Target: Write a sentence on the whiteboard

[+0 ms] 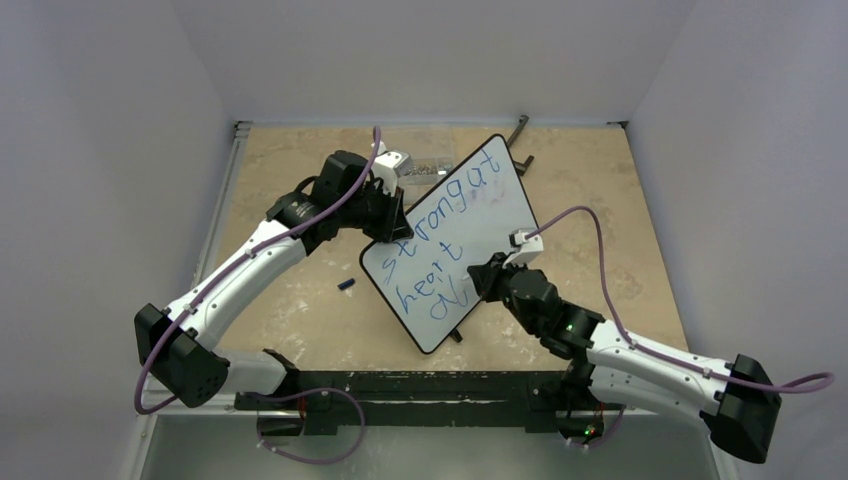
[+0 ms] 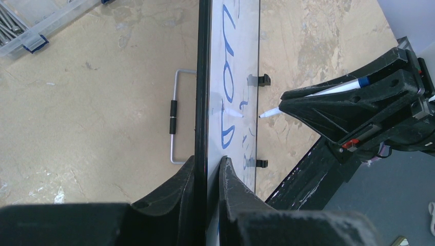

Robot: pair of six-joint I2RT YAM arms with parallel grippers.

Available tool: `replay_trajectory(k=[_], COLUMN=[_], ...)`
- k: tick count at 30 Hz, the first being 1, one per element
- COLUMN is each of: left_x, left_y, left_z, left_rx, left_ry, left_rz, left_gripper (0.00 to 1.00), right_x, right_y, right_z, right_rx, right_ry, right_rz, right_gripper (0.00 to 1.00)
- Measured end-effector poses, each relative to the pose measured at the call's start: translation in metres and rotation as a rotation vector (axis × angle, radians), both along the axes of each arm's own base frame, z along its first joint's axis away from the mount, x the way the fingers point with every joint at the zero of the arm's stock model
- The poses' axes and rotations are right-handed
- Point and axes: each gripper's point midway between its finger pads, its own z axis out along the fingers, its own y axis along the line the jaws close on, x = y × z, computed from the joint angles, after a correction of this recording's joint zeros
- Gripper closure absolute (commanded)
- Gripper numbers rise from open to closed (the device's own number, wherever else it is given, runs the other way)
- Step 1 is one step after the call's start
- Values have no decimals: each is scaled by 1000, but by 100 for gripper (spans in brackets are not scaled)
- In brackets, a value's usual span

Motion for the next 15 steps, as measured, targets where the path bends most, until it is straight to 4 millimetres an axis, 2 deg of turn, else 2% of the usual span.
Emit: replay_trajectory(k=[15], left_x=[0], left_y=[0], left_z=[0], left_rx=[0], left_ry=[0], left_rz=[0], left_gripper=[100], right_x=[2], right_y=[3], right_z=[0], right_rx=[15], right_ry=[-10], right_rz=[1], right_gripper=[100])
